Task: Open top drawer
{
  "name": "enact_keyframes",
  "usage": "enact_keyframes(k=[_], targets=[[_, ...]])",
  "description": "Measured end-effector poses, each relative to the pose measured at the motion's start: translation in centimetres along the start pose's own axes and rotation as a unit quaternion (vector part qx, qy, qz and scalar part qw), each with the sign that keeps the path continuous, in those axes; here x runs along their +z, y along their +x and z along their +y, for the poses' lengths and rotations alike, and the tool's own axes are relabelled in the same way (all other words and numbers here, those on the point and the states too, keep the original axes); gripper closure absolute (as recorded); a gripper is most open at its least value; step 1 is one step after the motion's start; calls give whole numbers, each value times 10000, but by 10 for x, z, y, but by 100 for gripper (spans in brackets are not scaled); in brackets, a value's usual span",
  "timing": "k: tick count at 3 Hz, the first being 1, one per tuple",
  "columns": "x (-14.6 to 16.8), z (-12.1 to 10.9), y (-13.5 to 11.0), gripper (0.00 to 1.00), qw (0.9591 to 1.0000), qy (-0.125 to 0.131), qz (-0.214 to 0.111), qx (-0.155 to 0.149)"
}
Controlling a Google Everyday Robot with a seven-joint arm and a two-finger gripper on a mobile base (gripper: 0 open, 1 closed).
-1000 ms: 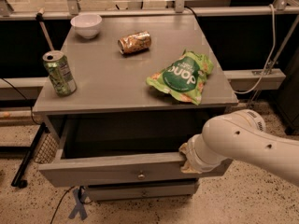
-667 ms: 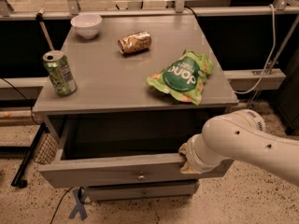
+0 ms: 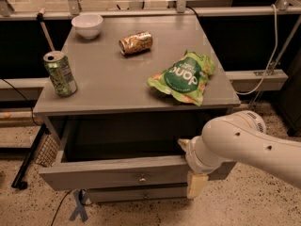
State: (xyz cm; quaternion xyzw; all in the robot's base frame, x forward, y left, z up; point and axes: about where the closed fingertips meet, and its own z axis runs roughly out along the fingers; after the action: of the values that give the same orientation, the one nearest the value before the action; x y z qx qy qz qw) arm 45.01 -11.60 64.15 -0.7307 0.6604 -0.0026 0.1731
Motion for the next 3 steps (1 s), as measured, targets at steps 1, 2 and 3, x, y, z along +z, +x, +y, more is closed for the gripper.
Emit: enact_keyframes(k=[1,2,3], targets=[[-1,0,0,32,10000,5,6,-9],[-1,0,-1,55,10000,10,12,-18],[-3,11,-3,78,10000,53,48,-8]])
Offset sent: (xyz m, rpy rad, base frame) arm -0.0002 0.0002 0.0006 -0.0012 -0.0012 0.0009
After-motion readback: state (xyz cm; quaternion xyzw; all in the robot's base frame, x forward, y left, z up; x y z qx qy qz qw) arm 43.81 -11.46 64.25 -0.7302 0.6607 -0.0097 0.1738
